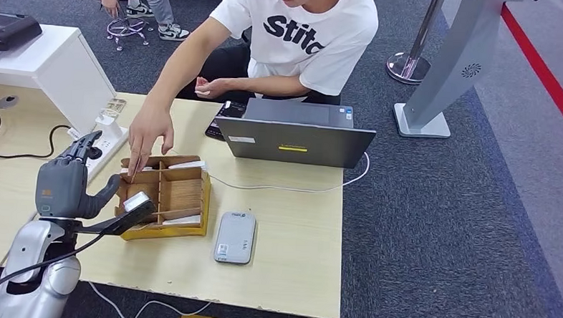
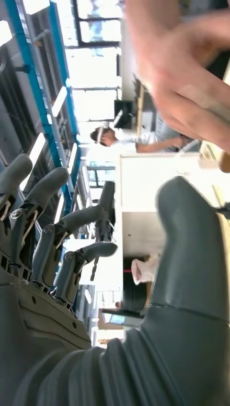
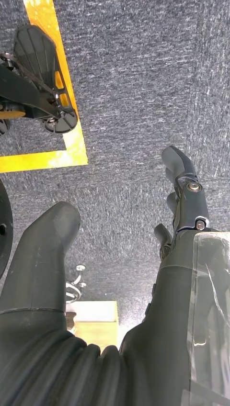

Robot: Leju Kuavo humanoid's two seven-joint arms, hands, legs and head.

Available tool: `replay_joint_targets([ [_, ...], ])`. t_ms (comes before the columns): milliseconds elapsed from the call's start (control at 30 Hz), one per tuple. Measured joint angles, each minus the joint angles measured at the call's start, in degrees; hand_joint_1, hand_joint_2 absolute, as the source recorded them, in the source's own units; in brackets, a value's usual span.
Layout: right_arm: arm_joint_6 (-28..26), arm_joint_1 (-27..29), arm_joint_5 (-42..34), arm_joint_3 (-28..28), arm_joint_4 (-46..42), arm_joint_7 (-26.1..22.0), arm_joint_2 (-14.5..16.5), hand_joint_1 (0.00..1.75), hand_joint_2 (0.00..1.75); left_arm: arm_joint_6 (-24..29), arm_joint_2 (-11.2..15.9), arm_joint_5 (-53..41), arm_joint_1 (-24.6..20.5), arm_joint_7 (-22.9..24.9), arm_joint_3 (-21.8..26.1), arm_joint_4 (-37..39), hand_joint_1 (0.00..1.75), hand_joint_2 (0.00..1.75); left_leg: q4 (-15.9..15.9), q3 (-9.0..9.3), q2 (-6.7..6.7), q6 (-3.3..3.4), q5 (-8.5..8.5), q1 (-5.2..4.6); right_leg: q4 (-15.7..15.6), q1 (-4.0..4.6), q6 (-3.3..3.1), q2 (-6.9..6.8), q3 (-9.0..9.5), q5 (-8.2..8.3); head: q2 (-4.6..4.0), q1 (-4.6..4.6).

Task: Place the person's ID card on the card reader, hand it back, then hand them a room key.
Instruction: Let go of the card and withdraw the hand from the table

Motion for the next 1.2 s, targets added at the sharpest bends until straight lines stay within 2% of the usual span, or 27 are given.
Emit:
replay_joint_targets([
  [133,-0.41,-0.02,-0.94,-0.36,-0.01,-0.24,0.1,0.0,1.75,7.42,-1.77,7.6,3.97,-6.4,0.63,-5.33,0.0,1.75,0.0,0.01,0.06,0.01,-0.03,-0.02,0.0,-0.01,0.01,0.1,0.04,0.0,0.0,0.01],
  [233,-1.13,0.07,-2.46,-1.48,-0.03,-0.68,0.54,0.0,1.75,13.18,-4.9,18.92,11.51,-15.49,1.36,-13.01,0.0,1.75,0.0,0.01,0.17,0.04,-0.15,-0.05,-0.05,-0.03,0.06,0.21,0.03,-0.06,0.0,0.0],
  [300,-1.63,0.19,-3.32,-2.41,-0.06,-0.85,0.93,0.0,1.75,13.87,-8.15,29.3,17.67,-23.18,2.61,-18.03,0.0,1.75,0.0,0.02,0.21,0.09,-0.26,-0.06,-0.09,-0.05,0.11,0.25,0.03,-0.15,0.0,0.02],
  [333,-1.92,0.26,-3.75,-2.96,-0.14,-0.87,1.15,0.0,1.75,11.94,-10.3,35.54,20.5,-27.06,4.0,-20.04,0.0,1.75,0.0,0.02,0.2,0.11,-0.3,-0.07,-0.1,-0.05,0.14,0.24,0.04,-0.19,0.0,0.02],
  [400,-2.58,0.36,-4.59,-4.18,-0.45,-0.99,1.63,0.0,1.75,3.68,-15.24,48.93,24.65,-32.79,8.95,-22.34,0.0,1.75,0.0,0.02,0.17,0.12,-0.34,-0.07,-0.11,-0.05,0.17,0.19,0.04,-0.24,0.0,0.04],
  [500,-3.33,0.51,-5.21,-6.07,-1.21,-1.51,2.32,0.0,1.75,-11.59,-22.12,70.58,26.5,-33.85,20.91,-20.26,0.0,1.75,-0.02,0.08,0.15,0.08,-0.4,-0.07,-0.12,-0.05,0.16,0.15,0.06,-0.29,0.0,0.09],
  [567,-3.57,0.57,-5.27,-7.1,-1.65,-2.15,2.63,0.0,1.75,-19.04,-24.98,80.69,25.07,-32.59,29.32,-14.14,0.0,1.75,-0.05,0.16,0.14,0.03,-0.39,-0.07,-0.11,-0.04,0.14,0.14,0.11,-0.3,0.0,0.01],
  [600,-3.64,0.57,-5.2,-7.55,-1.79,-2.55,2.73,0.0,1.75,-21.8,-25.98,82.14,23.59,-32.21,33.62,-9.72,0.0,1.75,-0.07,0.18,0.13,0.02,-0.37,-0.05,-0.09,-0.03,0.13,0.14,0.14,-0.3,0.0,-0.06],
  [700,-3.63,0.45,-4.5,-8.47,-2.01,-3.92,2.82,0.0,1.75,-27.18,-27.35,78.06,18.03,-30.53,47.37,6.57,0.0,1.75,-0.1,0.26,0.18,0.0,-0.35,-0.01,-0.06,0.01,0.09,0.17,0.25,-0.28,0.0,-0.08],
  [800,-3.35,0.35,-3.28,-8.65,-2.03,-5.28,2.8,0.0,1.75,-29.19,-26.66,76.22,13.35,-27.67,58.75,23.32,0.0,1.75,-0.1,0.31,0.18,-0.01,-0.34,-0.01,-0.06,0.01,0.08,0.17,0.28,-0.27,0.0,-0.14],
  [933,-2.82,0.14,-1.76,-8.64,-2.01,-6.55,2.8,0.0,1.75,-25.08,-24.86,73.91,9.55,-24.72,68.21,42.64,0.0,1.75,-0.06,0.29,0.1,0.01,-0.34,-0.04,-0.09,-0.01,0.09,0.1,0.29,-0.27,0.0,-0.11],
  [1067,-2.73,0.1,0.17,-8.49,-1.93,-6.28,2.8,0.0,1.75,-12.8,-23.58,69.67,6.65,-14.3,72.69,57.29,0.0,1.75,-0.03,0.26,-0.01,0.03,-0.36,-0.1,-0.12,-0.07,0.11,-0.02,0.3,-0.27,0.0,-0.06],
  [1100,-2.81,0.13,0.62,-8.42,-1.9,-5.98,2.79,0.0,1.75,-9.34,-23.47,68.1,6.17,-10.85,73.09,60.17,0.17,1.75,-0.03,0.26,-0.01,0.04,-0.36,-0.11,-0.12,-0.08,0.11,-0.02,0.3,-0.27,0.0,-0.06],
  [1167,-3.03,0.21,1.3,-8.33,-1.81,-5.24,2.75,0.01,1.75,-3.74,-23.51,64.71,5.4,-4.33,73.23,64.69,1.04,1.75,-0.02,0.26,-0.01,0.05,-0.36,-0.13,-0.12,-0.09,0.12,-0.02,0.27,-0.27,0.0,-0.05],
  [1200,-3.08,0.24,1.47,-8.32,-1.78,-4.87,2.73,0.08,1.75,-2.0,-23.63,63.08,5.08,-1.73,73.15,66.57,1.47,1.75,-0.01,0.27,-0.01,0.05,-0.36,-0.13,-0.12,-0.09,0.12,-0.02,0.26,-0.27,0.0,-0.04],
])
